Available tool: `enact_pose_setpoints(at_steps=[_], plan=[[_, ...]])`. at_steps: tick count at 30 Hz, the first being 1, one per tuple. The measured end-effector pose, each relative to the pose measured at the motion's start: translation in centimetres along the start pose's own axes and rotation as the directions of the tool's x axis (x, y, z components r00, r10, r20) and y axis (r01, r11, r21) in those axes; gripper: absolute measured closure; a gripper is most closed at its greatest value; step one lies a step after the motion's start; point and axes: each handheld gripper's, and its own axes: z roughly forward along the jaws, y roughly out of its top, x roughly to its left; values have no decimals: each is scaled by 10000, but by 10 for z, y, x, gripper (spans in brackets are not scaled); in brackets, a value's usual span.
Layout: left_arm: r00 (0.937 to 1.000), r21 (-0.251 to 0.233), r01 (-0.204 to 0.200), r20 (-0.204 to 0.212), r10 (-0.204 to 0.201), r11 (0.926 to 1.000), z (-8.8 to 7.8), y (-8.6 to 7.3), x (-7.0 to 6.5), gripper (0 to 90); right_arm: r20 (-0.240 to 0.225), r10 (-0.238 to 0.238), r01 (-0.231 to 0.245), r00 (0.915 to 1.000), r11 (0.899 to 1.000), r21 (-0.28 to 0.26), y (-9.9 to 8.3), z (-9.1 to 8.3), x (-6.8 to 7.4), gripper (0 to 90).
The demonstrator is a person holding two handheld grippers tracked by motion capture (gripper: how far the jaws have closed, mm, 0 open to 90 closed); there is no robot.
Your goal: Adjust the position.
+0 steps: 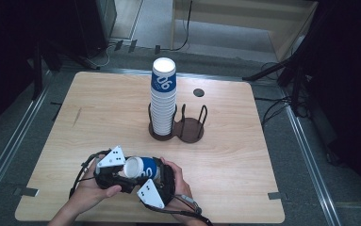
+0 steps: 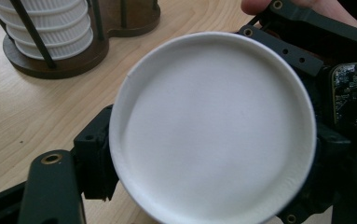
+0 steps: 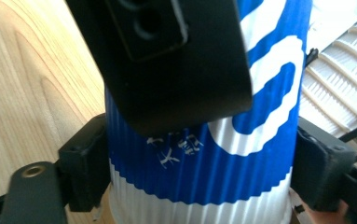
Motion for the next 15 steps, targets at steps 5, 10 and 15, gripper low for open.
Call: enact_pose_setpoints(at_steps=[5, 10, 15], plan=[[9992, -90, 210, 351, -207, 9997, -1, -2, 6, 258, -288, 139, -130, 9995, 9994, 311, 3, 0, -2, 148], [9990, -368, 370, 268, -360, 9986, -4, -2, 7, 263, -205, 180, -174, 9996, 9995, 276, 4, -1, -4, 115], [9984, -953, 538, -108, -551, 9940, -11, -2, 12, 265, -24, 389, -388, 9992, 9988, 311, 5, -3, -9, 76]])
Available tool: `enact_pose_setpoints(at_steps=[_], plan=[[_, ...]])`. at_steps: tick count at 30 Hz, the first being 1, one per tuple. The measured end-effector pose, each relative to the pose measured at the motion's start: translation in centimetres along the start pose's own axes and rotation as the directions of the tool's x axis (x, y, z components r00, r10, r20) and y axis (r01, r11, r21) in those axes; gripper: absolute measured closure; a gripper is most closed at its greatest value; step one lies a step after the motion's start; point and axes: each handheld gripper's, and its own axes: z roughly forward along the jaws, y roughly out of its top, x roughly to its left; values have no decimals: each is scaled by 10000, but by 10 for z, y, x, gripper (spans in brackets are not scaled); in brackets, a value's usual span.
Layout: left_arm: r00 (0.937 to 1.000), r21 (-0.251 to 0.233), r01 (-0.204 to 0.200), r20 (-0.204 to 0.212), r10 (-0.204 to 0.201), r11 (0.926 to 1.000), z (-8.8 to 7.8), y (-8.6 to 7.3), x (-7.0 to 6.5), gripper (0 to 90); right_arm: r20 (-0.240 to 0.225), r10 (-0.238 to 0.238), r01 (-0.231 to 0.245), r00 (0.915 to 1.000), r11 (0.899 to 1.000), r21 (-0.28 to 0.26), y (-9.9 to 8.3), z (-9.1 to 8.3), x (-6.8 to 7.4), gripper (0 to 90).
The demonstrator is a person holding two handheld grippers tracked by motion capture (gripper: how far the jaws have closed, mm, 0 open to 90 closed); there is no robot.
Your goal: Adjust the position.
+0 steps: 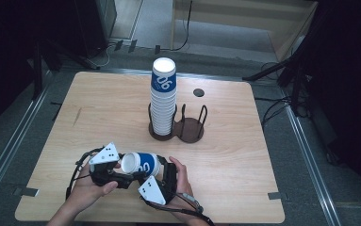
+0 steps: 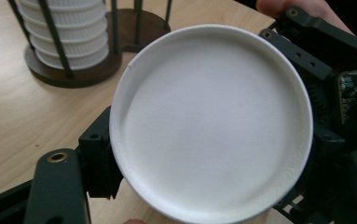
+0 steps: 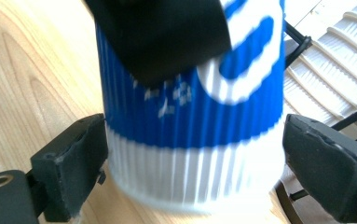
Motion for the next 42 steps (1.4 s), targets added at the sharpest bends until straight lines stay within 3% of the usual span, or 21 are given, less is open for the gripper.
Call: enact_pose_setpoints(at_steps=[10, 15, 19, 23, 26, 28, 30, 34, 35, 37, 38, 39, 40, 42], plan=[[9983, -795, 119, -552, -163, 9968, -11, 1, 8, 266, 198, 314, -313, 9993, 9995, -45, 3, -3, -7, 67], [9967, -1214, 399, -651, -481, 9918, -16, 1, 11, 267, 269, 577, -577, 9980, 9983, 22, 2, -3, -10, 61], [9954, -1490, 377, -816, -503, 9881, -20, 2, 13, 267, 110, 919, -920, 9957, 9957, 136, 4, -4, -12, 61], [9947, -1639, 409, -861, -556, 9856, -22, 2, 13, 267, 162, 954, -958, 9953, 9951, 229, 3, -4, -13, 40], [9938, -1959, 394, -947, -589, 9798, -23, 2, 13, 267, 139, 1035, -1039, 9945, 9940, 356, 2, -3, -14, 26], [9925, -2155, 239, -1118, -490, 9762, -24, 2, 12, 267, 257, 1239, -1250, 9920, 9909, 497, 2, -2, -15, 24], [9889, -2536, 123, -1405, -494, 9672, -25, 2, 11, 267, 325, 1591, -1607, 9867, 9854, 553, 2, -1, -16, 25], [9872, -2842, 93, -1499, -540, 9587, -26, 1, 12, 267, 558, 1935, -1964, 9795, 9792, 512, 3, -1, -18, 25], [9863, -2876, 73, -1557, -542, 9577, -26, 1, 12, 267, 709, 2255, -2289, 9717, 9725, 439, 3, -1, -21, 28], [9842, -2968, 7, -1689, -533, 9549, -26, 1, 12, 267, 817, 2385, -2424, 9677, 9693, 411, 3, -1, -22, 40], [9835, -3056, -13, -1727, -541, 9522, -26, 0, 12, 266, 1069, 2578, -2620, 9603, 9647, 264, 3, -1, -22, 61], [9816, -3139, -44, -1827, -559, 9494, -25, -1, 12, 266, 1069, 2578, -2620, 9603, 9647, 264, 3, -1, -22, 61], [9789, -3317, -20, -1933, -659, 9434, -25, -2, 13, 265, 1320, 2713, -2765, 9534, 9607, 227, 5, 0, -22, 64], [9781, -3411, 1, -1955, -710, 9400, -24, -2, 14, 266, 1394, 2775, -2829, 9506, 9589, 201, 5, 0, -21, 66]])
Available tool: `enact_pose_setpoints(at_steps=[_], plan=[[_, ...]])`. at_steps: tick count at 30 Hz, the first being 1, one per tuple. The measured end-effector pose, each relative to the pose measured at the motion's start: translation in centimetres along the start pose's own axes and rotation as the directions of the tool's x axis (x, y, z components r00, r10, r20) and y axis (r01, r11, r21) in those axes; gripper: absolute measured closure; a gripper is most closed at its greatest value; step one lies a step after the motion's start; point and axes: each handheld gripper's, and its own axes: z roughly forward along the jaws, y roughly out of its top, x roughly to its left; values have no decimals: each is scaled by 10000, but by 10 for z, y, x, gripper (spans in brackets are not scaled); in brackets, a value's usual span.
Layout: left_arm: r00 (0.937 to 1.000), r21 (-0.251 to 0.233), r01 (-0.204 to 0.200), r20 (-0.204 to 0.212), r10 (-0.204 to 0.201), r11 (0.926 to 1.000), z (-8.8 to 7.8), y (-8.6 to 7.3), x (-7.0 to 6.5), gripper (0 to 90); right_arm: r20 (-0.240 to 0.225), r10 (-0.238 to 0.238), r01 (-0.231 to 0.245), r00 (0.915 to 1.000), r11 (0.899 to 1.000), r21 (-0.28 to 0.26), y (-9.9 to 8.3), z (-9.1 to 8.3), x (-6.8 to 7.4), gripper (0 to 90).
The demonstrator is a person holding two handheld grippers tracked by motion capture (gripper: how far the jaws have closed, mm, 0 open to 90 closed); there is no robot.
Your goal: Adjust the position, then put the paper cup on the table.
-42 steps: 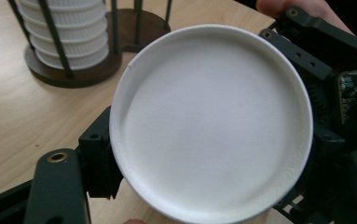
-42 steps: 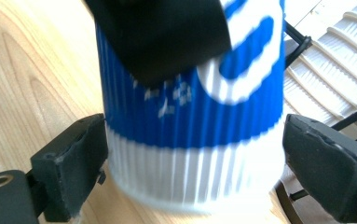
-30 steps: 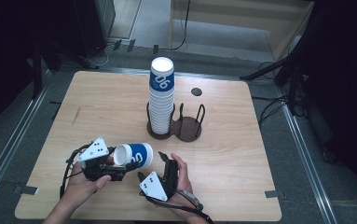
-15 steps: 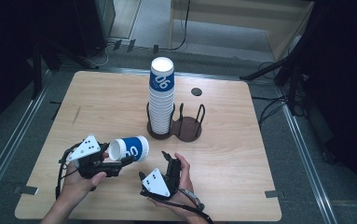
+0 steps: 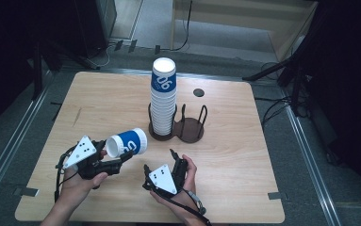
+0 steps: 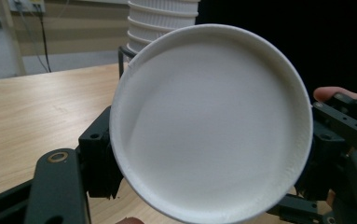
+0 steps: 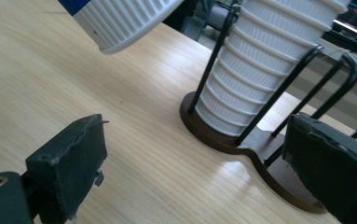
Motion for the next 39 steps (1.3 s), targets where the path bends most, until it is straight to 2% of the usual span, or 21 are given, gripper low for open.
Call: enact_pose_setpoints(at_steps=[5, 9, 10, 11, 12, 14, 15, 16, 17, 19, 20, 21, 22, 24, 26, 30, 31, 32, 34, 38, 39], plan=[[9996, -461, -8, -295, -6, 9989, 0, -3, 1, 265, 187, 418, -421, 9990, 9990, 174, 3, 2, 4, 126], [9976, -704, 10, -683, -58, 9975, -1, -5, 3, 265, -4, 1232, -1232, 9924, 9923, 118, 10, 1, 2, 137], [9972, -805, 49, -742, -109, 9967, -1, -6, 4, 265, -62, 1543, -1541, 9880, 9879, 168, 12, 1, 1, 137], [9967, -887, 77, -800, -148, 9960, -2, -6, 5, 265, -313, 2203, -2192, 9749, 9751, 338, 16, 2, -1, 142], [9949, -1043, 102, -991, -206, 9945, -3, -7, 7, 265, -356, 2516, -2500, 9672, 9672, 447, 18, 2, -2, 130], [9944, -1115, 116, -1030, -231, 9937, -3, -7, 8, 265, -268, 2732, -2717, 9616, 9611, 503, 21, 2, -3, 90], [9934, -1265, 126, -1115, -268, 9919, -4, -7, 10, 265, 222, 3114, -3122, 9500, 9487, 503, 26, 3, -4, 0], [9933, -1327, 116, -1127, -267, 9911, -5, -7, 10, 265, 73, 3491, -3491, 9370, 9359, 465, 28, 3, -5, 0], [9933, -1327, 116, -1127, -267, 9911, -5, -7, 10, 266, 73, 3491, -3491, 9370, 9359, 465, 28, 3, -5, 0], [9928, -1413, 53, -1175, -221, 9899, -5, -7, 10, 266, 112, 4064, -4065, 9136, 9128, 378, 33, 3, -6, 0], [9927, -1463, 40, -1189, -216, 9892, -5, -8, 10, 266, -70, 4470, -4464, 8945, 8940, 385, 38, 4, -5, 0], [9925, -1513, 36, -1206, -221, 9885, -5, -8, 10, 266, -70, 4470, -4464, 8945, 8940, 385, 38, 4, -5, 0], [9922, -1596, 28, -1228, -226, 9872, -5, -8, 11, 265, -36, 4660, -4656, 8848, 8844, 324, 40, 4, -5, 0], [9915, -1736, 21, -1274, -246, 9848, -5, -9, 11, 266, -60, 5193, -5191, 8545, 8544, 234, 45, 4, -7, 0], [9914, -1892, 32, -1276, -278, 9819, -5, -10, 12, 266, -137, 5902, -5901, 8072, 8073, 101, 51, 4, -10, 0], [9909, -2006, 66, -1305, -335, 9796, -5, -11, 12, 265, -312, 6674, -6677, 7440, 7444, 0, 58, 5, -12, 0], [9907, -2024, 55, -1320, -328, 9793, -5, -11, 12, 265, -422, 6913, -6918, 7213, 7221, 29, 60, 5, -12, 0], [9906, -2049, 43, -1331, -322, 9788, -4, -11, 11, 265, -485, 7065, -7071, 7061, 7071, 51, 61, 6, -12, 0], [9906, -2080, 4, -1339, -289, 9781, -4, -11, 11, 265, -533, 7255, -7261, 6861, 6875, 105, 63, 7, -11, 0], [9907, -2165, -90, -1343, -207, 9762, -3, -13, 10, 265, -768, 7675, -7687, 6364, 6393, 195, 67, 9, -8, 0], [9905, -2226, -107, -1364, -202, 9748, -2, -13, 9, 265, -875, 7835, -7847, 6152, 6192, 278, 68, 10, -8, 0]])
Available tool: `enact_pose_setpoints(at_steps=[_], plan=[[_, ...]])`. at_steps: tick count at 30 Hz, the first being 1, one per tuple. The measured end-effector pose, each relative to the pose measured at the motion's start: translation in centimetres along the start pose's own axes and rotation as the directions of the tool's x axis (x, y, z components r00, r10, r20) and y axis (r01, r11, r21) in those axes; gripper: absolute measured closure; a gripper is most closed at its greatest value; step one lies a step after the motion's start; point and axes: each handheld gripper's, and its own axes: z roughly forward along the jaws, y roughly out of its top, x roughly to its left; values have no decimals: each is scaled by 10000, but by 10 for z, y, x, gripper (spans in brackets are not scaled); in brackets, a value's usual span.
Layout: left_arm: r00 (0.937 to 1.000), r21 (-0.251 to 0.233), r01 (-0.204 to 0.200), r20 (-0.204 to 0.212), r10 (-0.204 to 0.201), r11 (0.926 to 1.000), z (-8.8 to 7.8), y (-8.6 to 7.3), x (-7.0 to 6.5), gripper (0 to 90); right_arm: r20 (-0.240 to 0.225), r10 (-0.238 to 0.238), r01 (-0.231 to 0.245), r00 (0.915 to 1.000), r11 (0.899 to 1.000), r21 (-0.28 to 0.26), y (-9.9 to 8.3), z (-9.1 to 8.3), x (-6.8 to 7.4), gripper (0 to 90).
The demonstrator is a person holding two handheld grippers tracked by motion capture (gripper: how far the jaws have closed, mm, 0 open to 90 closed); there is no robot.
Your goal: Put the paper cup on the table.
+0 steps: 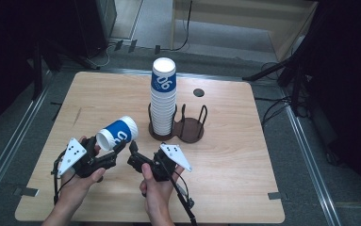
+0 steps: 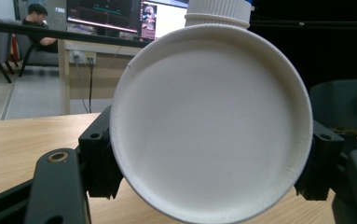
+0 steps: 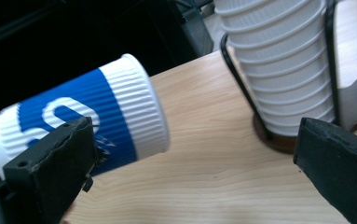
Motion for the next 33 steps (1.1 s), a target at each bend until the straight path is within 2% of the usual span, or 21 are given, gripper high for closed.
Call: enact_pose_setpoints(at_steps=[5, 9, 11, 13, 17, 18, 19, 20, 21, 23, 24, 25, 26, 27, 28, 30, 33], plan=[[10000, -145, 34, -53, -35, 9999, -1, -1, 1, 265, -201, 816, -813, 9965, 9965, 199, 1, 0, 9, 0], [9999, -276, 73, -120, -76, 9996, 0, 0, 0, 266, -421, 1807, -1790, 9826, 9830, 409, 3, 2, 12, 0], [9999, -322, 109, -87, -112, 9994, 0, 1, -1, 266, -531, 2240, -2219, 9731, 9741, 435, 4, 3, 12, 0], [10000, -293, 60, -72, -62, 9996, 1, 0, -2, 266, -660, 2726, -2694, 9599, 9615, 541, 5, 3, 12, 0], [10000, -216, 11, -4, -11, 9998, 2, -1, -3, 266, -863, 3592, -3538, 9292, 9325, 719, 6, 4, 13, 0], [10000, -222, 18, 9, -18, 9998, 2, -1, -3, 266, -908, 3885, -3817, 9170, 9205, 839, 7, 5, 13, 0], [10000, -226, 52, 22, -52, 9997, 2, -1, -4, 266, -969, 4028, -3954, 9101, 9144, 872, 7, 6, 13, 0], [10000, -229, 33, 38, -32, 9997, 2, -1, -4, 266, -997, 4337, -4255, 8955, 9001, 936, 7, 6, 12, 0], [10000, -264, 33, 53, -31, 9996, 3, -1, -5, 266, -1021, 4467, -4378, 8888, 8937, 984, 6, 7, 11, 0], [10000, -238, -21, 91, 23, 9997, 3, -2, -6, 266, -1074, 5087, -4971, 8542, 8596, 1181, 6, 8, 10, 0], [9999, -235, -7, 104, 9, 9997, 3, -2, -6, 266, -1150, 5269, -5148, 8421, 8490, 1192, 6, 9, 9, 0], [9999, -224, -15, 126, 17, 9997, 3, -2, -7, 266, -1182, 5535, -5398, 8244, 8318, 1297, 6, 9, 8, 0], [9999, -205, -47, 140, 49, 9998, 3, -2, -7, 266, -1163, 5867, -5710, 8014, 8083, 1434, 5, 10, 7, 0], [9999, -200, -61, 156, 64, 9998, 3, -3, -7, 266, -1204, 6024, -5855, 7891, 7968, 1494, 5, 11, 6, 0], [9998, -192, -28, 179, 31, 9998, 4, -3, -8, 266, -1196, 6158, -5976, 7787, 7862, 1574, 5, 12, 5, 0], [9997, -165, -93, 235, 97, 9998, 4, -4, -9, 266, -1106, 6340, -6148, 7653, 7710, 1661, 4, 13, 3, 0], [9995, -182, -68, 319, 74, 9998, 5, -4, -11, 267, -1105, 6650, -6427, 7386, 7441, 1822, 3, 15, 0, 0]])
